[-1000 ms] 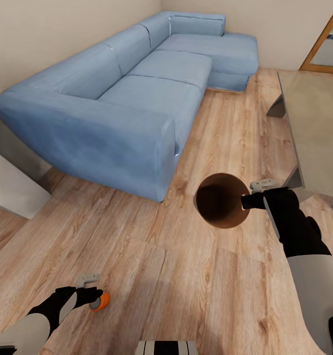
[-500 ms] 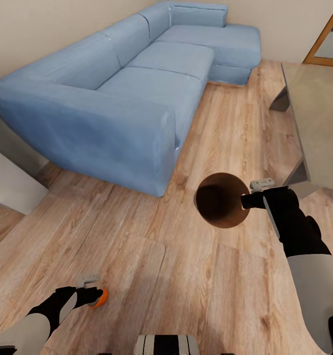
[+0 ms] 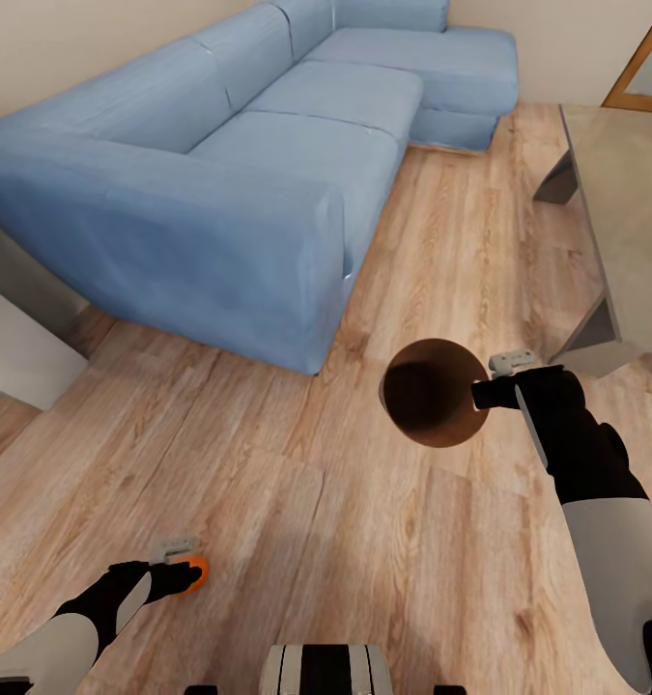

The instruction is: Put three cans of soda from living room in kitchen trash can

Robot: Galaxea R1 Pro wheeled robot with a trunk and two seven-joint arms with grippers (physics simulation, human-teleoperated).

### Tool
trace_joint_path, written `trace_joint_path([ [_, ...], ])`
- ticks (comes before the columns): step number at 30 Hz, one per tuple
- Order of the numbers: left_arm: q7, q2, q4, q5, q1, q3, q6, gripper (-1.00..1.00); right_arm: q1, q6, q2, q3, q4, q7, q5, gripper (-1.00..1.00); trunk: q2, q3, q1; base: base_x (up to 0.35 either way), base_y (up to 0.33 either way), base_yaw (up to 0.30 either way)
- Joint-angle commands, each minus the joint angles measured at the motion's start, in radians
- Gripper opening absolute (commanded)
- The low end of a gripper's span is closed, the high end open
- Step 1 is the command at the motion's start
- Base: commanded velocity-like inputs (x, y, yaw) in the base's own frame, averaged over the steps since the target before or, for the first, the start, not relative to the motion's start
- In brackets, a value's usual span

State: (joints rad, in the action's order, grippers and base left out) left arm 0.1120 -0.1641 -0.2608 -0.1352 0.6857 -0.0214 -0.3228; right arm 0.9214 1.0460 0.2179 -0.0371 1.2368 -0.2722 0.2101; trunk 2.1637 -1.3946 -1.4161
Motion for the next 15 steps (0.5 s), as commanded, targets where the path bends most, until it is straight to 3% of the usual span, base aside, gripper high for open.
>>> trace_joint_path([
  [1,0.0,0.0,0.0,0.0,0.0,0.0,0.0,1.0,0.001,0.001,0.0,0.0,0.001,-0.005,-0.017,-1.0,0.007,-0.005,-0.004,0.0,0.0,0.0],
  [10,0.0,0.0,0.0,-0.001,0.0,0.0,0.0,1.0,0.001,0.001,0.0,-0.002,0.001,-0.005,-0.016,-1.0,0.014,-0.022,-0.008,0.0,0.0,0.0],
  [15,0.0,0.0,0.0,-0.001,0.0,0.0,0.001,1.0,0.001,0.001,0.0,-0.003,0.001,-0.005,-0.016,-1.0,0.049,-0.045,-0.027,0.0,0.0,0.0],
])
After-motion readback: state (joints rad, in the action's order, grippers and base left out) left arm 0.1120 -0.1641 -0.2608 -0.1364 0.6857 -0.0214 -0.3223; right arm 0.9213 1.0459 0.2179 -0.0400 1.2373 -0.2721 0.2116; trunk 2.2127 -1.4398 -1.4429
